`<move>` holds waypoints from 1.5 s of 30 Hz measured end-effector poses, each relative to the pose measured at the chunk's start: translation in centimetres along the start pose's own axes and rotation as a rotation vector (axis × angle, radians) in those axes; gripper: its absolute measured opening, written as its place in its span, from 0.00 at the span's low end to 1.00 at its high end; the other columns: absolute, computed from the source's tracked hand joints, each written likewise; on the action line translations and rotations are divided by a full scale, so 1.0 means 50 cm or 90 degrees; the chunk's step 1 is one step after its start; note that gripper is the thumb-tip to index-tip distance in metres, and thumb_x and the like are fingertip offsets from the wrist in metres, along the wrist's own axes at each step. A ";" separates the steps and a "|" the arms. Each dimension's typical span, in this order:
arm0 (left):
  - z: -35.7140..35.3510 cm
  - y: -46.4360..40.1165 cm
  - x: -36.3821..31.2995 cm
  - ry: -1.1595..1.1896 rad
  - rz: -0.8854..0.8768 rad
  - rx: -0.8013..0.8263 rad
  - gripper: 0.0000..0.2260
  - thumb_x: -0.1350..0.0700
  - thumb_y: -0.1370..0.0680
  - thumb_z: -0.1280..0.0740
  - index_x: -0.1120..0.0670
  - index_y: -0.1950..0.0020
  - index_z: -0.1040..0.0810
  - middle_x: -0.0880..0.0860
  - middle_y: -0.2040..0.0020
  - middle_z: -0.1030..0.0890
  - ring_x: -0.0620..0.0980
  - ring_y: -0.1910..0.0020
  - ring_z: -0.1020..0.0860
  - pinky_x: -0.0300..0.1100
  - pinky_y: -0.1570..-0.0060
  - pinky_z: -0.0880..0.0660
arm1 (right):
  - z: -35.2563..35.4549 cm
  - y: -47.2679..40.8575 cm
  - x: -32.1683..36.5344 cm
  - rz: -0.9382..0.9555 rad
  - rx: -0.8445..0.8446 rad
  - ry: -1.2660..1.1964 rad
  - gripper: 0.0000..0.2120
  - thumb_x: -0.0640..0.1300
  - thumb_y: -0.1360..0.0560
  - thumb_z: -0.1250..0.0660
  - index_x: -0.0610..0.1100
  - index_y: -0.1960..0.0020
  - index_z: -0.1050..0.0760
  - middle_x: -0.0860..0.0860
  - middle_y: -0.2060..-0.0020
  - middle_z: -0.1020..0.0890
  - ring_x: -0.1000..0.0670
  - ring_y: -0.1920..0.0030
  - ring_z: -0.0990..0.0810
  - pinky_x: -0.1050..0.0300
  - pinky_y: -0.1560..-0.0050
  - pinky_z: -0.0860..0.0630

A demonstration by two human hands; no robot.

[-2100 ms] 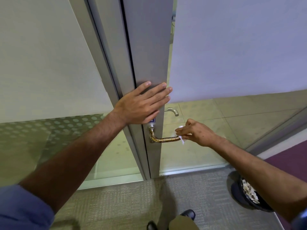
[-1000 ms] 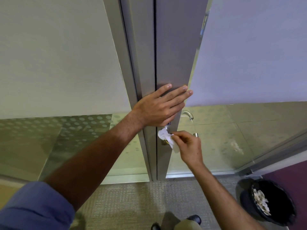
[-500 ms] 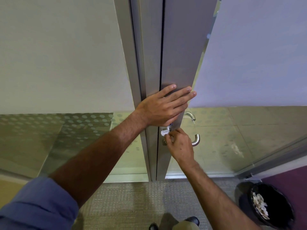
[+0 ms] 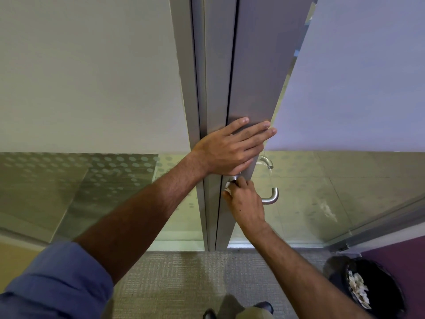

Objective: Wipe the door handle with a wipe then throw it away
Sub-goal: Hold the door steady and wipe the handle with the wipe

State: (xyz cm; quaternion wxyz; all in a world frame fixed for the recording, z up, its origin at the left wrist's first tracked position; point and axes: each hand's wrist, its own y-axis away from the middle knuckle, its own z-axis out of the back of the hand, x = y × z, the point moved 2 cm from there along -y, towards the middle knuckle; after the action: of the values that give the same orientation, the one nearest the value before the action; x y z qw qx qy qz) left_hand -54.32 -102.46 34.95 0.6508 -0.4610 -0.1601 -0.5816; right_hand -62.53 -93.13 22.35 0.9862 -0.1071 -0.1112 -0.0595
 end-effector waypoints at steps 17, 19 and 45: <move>-0.005 0.004 0.000 -0.002 0.006 -0.006 0.17 0.51 0.14 0.40 0.54 0.31 0.18 0.54 0.18 0.31 0.54 0.19 0.32 0.56 0.22 0.41 | -0.017 0.047 -0.097 0.365 -0.011 0.090 0.12 0.32 0.34 0.25 0.38 0.53 0.23 0.44 0.55 0.23 0.43 0.57 0.26 0.49 0.67 0.26; -0.007 0.004 0.000 -0.010 0.002 -0.006 0.16 0.51 0.13 0.40 0.54 0.31 0.18 0.54 0.18 0.31 0.54 0.19 0.32 0.56 0.22 0.41 | -0.002 0.053 -0.146 0.426 -0.010 0.098 0.10 0.33 0.31 0.25 0.38 0.51 0.23 0.44 0.53 0.22 0.44 0.53 0.24 0.51 0.65 0.23; -0.043 0.010 -0.013 -0.118 0.045 0.014 0.25 0.46 0.10 0.43 0.51 0.13 0.40 0.54 0.14 0.41 0.55 0.16 0.39 0.59 0.19 0.56 | -0.056 0.034 -0.338 -0.493 0.013 -1.075 0.07 0.34 0.27 0.28 0.32 0.50 0.18 0.42 0.54 0.12 0.47 0.52 0.14 0.59 0.52 0.19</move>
State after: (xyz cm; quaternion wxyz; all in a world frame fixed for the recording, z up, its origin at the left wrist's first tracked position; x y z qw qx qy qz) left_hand -54.75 -103.83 33.14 0.6584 -0.5111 -0.2093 -0.5114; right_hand -78.06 -90.55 15.43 0.4903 -0.0617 -0.8211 -0.2857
